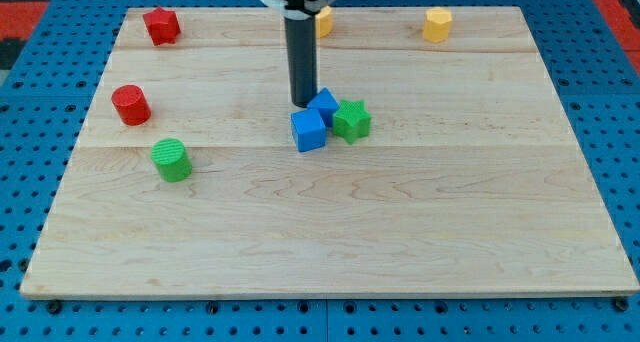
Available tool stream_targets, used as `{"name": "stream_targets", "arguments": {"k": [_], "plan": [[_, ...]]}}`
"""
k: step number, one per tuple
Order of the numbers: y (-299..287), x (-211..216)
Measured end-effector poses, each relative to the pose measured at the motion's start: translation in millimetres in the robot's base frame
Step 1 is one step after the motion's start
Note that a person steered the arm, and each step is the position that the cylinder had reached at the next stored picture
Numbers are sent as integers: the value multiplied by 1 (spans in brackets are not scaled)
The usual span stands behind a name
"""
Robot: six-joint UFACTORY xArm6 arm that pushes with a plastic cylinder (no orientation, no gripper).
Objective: Move the green star above the blue cube
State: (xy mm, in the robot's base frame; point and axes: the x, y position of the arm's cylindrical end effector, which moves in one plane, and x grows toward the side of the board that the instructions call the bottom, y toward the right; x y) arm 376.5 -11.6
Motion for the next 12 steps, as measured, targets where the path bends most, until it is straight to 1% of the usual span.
{"name": "stream_targets", "arguments": {"k": [1, 2, 3, 5, 6, 7, 8, 9, 12], "plan": [[19, 10], [37, -2], [100, -2], [114, 35], [106, 49], [43, 21], [33, -13], [37, -28], [49, -26]]}}
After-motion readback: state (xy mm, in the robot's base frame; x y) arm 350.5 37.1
